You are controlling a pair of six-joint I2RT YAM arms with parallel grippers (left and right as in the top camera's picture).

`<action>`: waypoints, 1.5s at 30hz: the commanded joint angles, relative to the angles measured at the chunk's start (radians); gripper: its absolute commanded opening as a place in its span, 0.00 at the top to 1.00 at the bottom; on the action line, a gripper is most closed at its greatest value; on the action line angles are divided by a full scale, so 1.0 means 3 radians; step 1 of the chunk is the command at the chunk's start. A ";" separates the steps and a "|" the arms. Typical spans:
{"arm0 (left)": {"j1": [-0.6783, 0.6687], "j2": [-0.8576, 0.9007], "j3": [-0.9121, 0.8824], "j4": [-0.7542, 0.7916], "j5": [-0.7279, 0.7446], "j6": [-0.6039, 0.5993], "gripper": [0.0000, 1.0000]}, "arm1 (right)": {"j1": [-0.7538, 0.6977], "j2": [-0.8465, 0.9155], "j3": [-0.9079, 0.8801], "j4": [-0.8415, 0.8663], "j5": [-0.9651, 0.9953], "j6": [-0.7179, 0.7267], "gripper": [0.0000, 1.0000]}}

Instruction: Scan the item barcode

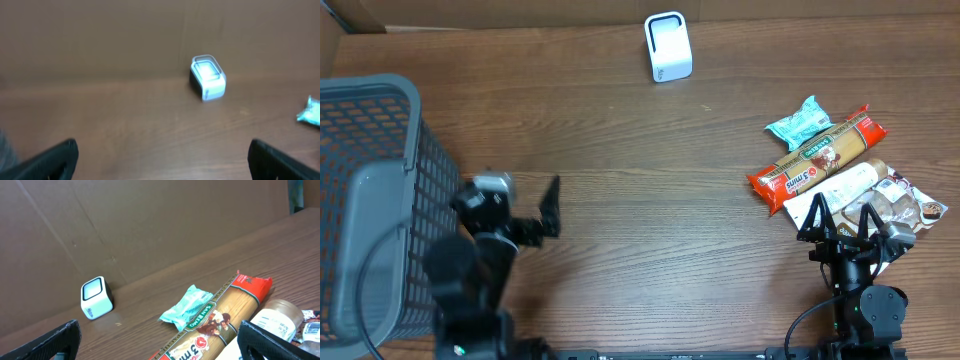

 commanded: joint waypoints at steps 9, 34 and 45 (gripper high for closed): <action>-0.0182 -0.1179 -0.1428 0.1155 -0.0006 0.0601 0.00 | 0.0015 -0.0037 -0.0036 0.0015 0.0027 -0.0011 0.00; -0.0209 -0.1619 -0.1673 0.0512 0.0005 0.0557 0.00 | 0.0015 -0.0037 -0.0036 0.0015 0.0027 -0.0011 0.00; -0.0209 -0.1619 -0.1673 0.0512 0.0005 0.0557 0.00 | 0.0015 -0.0037 -0.0036 0.0015 0.0027 -0.0011 0.00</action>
